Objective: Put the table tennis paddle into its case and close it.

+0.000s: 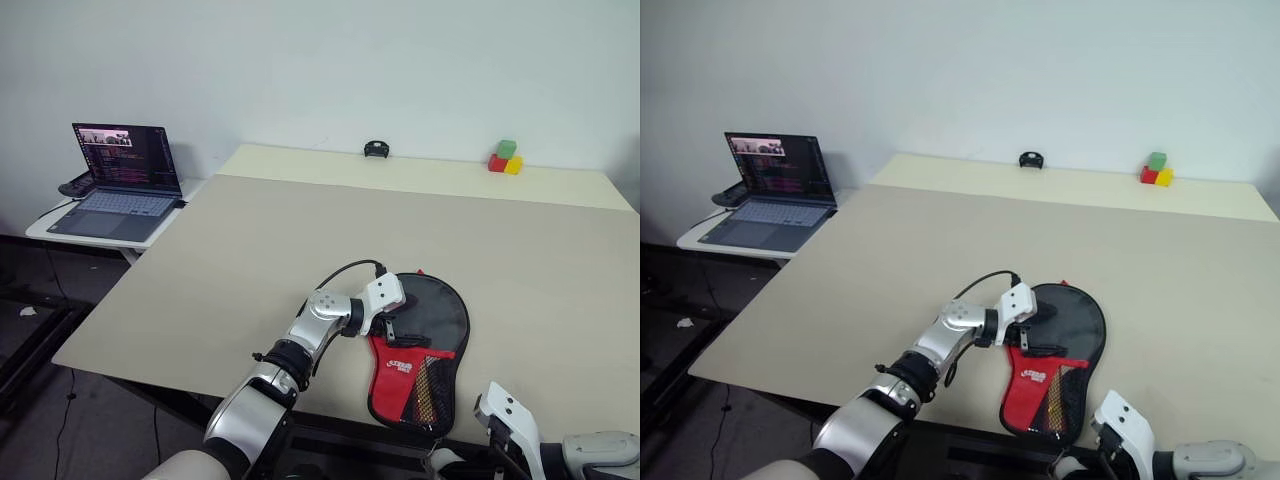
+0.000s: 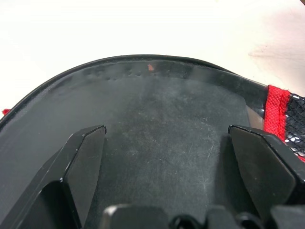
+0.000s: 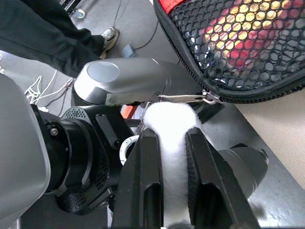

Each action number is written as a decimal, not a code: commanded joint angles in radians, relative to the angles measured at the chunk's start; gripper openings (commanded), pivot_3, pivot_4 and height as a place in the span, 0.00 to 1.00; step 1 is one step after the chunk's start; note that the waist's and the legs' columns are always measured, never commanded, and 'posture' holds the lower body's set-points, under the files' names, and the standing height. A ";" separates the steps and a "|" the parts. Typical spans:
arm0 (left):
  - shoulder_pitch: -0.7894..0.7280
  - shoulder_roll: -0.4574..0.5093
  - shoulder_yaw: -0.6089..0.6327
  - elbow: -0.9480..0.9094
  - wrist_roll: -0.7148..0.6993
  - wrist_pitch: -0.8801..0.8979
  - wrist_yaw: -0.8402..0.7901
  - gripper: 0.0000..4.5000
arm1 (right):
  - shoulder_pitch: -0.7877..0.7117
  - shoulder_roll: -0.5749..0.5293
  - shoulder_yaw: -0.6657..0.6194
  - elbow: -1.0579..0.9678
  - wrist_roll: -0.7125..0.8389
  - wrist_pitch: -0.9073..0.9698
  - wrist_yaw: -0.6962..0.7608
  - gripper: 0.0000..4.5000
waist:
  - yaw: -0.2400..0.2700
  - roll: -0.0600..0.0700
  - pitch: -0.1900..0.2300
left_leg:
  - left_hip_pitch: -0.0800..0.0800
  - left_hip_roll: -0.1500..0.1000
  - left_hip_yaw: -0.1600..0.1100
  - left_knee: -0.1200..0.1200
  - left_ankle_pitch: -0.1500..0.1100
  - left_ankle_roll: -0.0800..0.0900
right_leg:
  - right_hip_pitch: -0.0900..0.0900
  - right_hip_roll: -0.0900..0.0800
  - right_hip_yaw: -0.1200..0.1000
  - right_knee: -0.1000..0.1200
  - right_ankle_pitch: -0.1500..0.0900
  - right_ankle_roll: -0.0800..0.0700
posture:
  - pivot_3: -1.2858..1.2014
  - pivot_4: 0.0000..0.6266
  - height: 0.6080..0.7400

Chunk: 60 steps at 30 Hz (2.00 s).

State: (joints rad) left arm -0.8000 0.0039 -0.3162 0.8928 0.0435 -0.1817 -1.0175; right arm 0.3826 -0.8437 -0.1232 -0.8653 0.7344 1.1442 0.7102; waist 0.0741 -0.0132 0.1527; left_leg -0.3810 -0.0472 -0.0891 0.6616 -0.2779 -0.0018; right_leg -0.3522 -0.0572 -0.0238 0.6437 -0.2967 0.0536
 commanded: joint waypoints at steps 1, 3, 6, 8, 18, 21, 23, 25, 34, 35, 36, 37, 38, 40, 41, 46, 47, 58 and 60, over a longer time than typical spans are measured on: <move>0.042 -0.009 -0.056 0.078 0.066 0.028 0.005 1.00 | 0.013 0.006 -0.021 -0.013 0.026 -0.013 -0.013 0.21 | 0.000 0.000 0.000 | 0.000 0.000 0.000 0.000 0.000 0.000 | 0.000 0.000 0.000 0.000 0.000 0.000 | 0.52 0.24 1.00; 0.041 -0.010 -0.055 0.079 0.065 0.028 0.006 1.00 | 0.018 0.009 -0.033 -0.016 0.032 -0.015 -0.021 0.34 | 0.000 0.000 0.000 | 0.000 0.000 0.000 0.000 0.000 0.000 | 0.000 0.000 0.000 0.000 0.000 0.000 | 0.52 0.24 1.00; 0.039 -0.013 -0.055 0.083 0.065 0.026 0.009 1.00 | 0.033 0.003 -0.044 -0.026 0.018 -0.034 -0.028 0.56 | 0.000 0.000 0.000 | 0.000 0.000 0.000 0.000 0.000 0.000 | 0.000 0.000 0.000 0.000 0.000 0.000 | 0.52 0.24 1.00; 0.037 -0.015 -0.054 0.083 0.064 0.025 0.009 1.00 | 0.046 0.000 -0.053 -0.034 0.019 -0.046 -0.028 0.63 | 0.000 0.000 0.000 | 0.000 0.000 0.000 0.000 0.000 0.000 | 0.000 0.000 0.000 0.000 0.000 0.000 | 0.52 0.24 1.00; 0.037 -0.020 -0.055 0.086 0.063 0.020 0.009 1.00 | 0.083 -0.010 -0.122 -0.071 0.035 -0.145 0.009 0.63 | 0.000 0.000 0.000 | 0.000 0.000 0.000 0.000 0.000 0.000 | 0.000 0.000 0.000 0.000 0.000 0.000 | 0.52 0.24 1.00; 0.037 -0.024 -0.054 0.086 0.063 0.020 0.011 1.00 | 0.054 -0.020 -0.196 -0.033 0.047 -0.189 0.048 0.63 | 0.000 0.000 0.000 | 0.000 0.000 0.000 0.001 0.000 0.000 | 0.000 0.000 0.000 0.000 0.000 0.001 | 0.52 0.24 1.00; 0.041 -0.024 -0.056 0.082 0.061 0.019 0.005 1.00 | 0.025 -0.047 -0.251 0.020 0.047 -0.200 0.075 0.63 | 0.000 0.000 0.000 | 0.000 0.000 0.001 0.001 0.000 0.000 | 0.001 0.000 0.000 0.000 0.000 0.001 | 0.52 0.24 1.00; 0.044 -0.026 -0.056 0.075 0.057 0.019 -0.003 1.00 | -0.008 -0.073 -0.297 0.071 0.049 -0.205 0.097 0.63 | 0.000 0.000 0.000 | 0.001 0.000 0.001 0.001 0.000 0.000 | 0.001 0.000 0.001 0.000 0.000 0.001 | 0.52 0.24 1.00; 0.037 -0.022 -0.013 0.006 0.009 0.032 -0.021 1.00 | -0.293 -0.074 -0.250 0.321 -0.038 -0.337 0.085 0.63 | 0.000 0.000 0.001 | -0.001 0.000 0.002 0.000 0.000 0.000 | 0.000 0.000 0.001 0.000 0.000 0.000 | 0.52 0.24 1.00; 0.036 -0.019 -0.001 -0.016 -0.007 0.044 -0.031 1.00 | -0.335 -0.058 -0.227 0.361 -0.062 -0.368 0.077 0.63 | -0.003 -0.001 0.001 | -0.001 0.000 0.002 0.000 0.000 0.000 | -0.001 0.000 0.002 0.000 0.001 0.000 | 0.52 0.24 1.00; 0.035 -0.011 0.011 -0.049 -0.025 0.060 -0.046 1.00 | -0.388 -0.036 -0.201 0.413 -0.087 -0.400 0.068 0.63 | -0.007 0.000 0.002 | -0.001 0.000 0.002 0.000 0.000 0.000 | -0.001 0.000 0.002 0.000 0.001 0.000 | 0.52 0.24 1.00; 0.035 -0.007 0.019 -0.072 -0.036 0.072 -0.055 1.00 | -0.423 -0.021 -0.184 0.452 -0.107 -0.423 0.065 0.63 | -0.010 0.000 0.003 | -0.001 0.000 0.003 0.000 0.000 0.000 | -0.001 0.000 0.003 0.000 0.001 0.000 | 0.52 0.24 1.00; 0.036 0.001 0.023 -0.101 -0.044 0.082 -0.065 1.00 | -0.465 -0.003 -0.169 0.498 -0.119 -0.438 0.060 0.63 | -0.012 0.000 0.005 | -0.001 0.000 0.003 0.000 0.000 0.000 | -0.002 0.000 0.003 0.000 0.002 -0.002 | 0.52 0.24 1.00; 0.041 0.026 0.043 -0.191 -0.080 0.133 -0.091 1.00 | -0.544 0.042 -0.157 0.580 -0.125 -0.464 0.050 0.63 | -0.022 0.002 0.008 | -0.002 0.000 0.004 -0.001 0.000 0.000 | -0.003 0.000 0.004 0.001 0.004 -0.005 | 0.52 0.24 1.00; 0.044 0.036 0.051 -0.230 -0.098 0.159 -0.102 1.00 | -0.570 0.057 -0.153 0.607 -0.129 -0.473 0.049 0.63 | -0.029 0.001 0.010 | -0.003 0.000 0.005 -0.001 0.000 0.000 | -0.006 0.000 0.005 0.002 0.004 -0.006 | 0.52 0.24 1.00; 0.053 0.122 0.136 -0.488 -0.217 0.320 -0.106 1.00 | -0.673 0.111 -0.096 0.732 -0.184 -0.567 0.080 0.63 | -0.054 0.000 0.012 | -0.019 0.002 0.009 0.000 0.003 -0.005 | -0.025 0.000 0.010 0.005 0.005 -0.007 | 0.52 0.24 1.00; 0.060 0.144 0.153 -0.548 -0.237 0.352 -0.100 1.00 | -0.697 0.120 -0.083 0.765 -0.195 -0.582 0.084 0.63 | -0.058 0.001 0.012 | -0.019 0.003 0.010 0.000 0.003 -0.005 | -0.025 0.000 0.010 0.005 0.005 -0.007 | 0.52 0.24 1.00; 0.205 0.317 0.288 -0.938 -0.356 0.581 0.055 1.00 | -0.926 0.138 -0.013 1.160 -0.321 -0.763 0.204 0.63 | -0.076 0.003 0.014 | -0.017 0.004 0.013 0.000 0.003 -0.005 | -0.026 0.001 0.014 0.007 0.005 -0.009 | 0.52 0.24 1.00; 0.256 0.342 0.326 -0.982 -0.374 0.609 0.093 1.00 | -0.963 0.135 -0.013 1.226 -0.335 -0.790 0.235 0.63 | -0.076 0.004 0.014 | -0.017 0.004 0.013 0.001 0.003 -0.005 | -0.026 0.001 0.014 0.007 0.005 -0.009 | 0.52 0.24 1.00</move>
State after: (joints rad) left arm -0.5612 0.3252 -0.0334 -0.0147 -0.2972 0.4110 -0.9542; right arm -0.5480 -0.6932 -0.1283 0.3422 0.4088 0.3985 0.9138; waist -0.0021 -0.0097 0.1667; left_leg -0.3986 -0.0432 -0.0761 0.6621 -0.2747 -0.0071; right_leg -0.3785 -0.0568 -0.0100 0.6506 -0.2913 0.0448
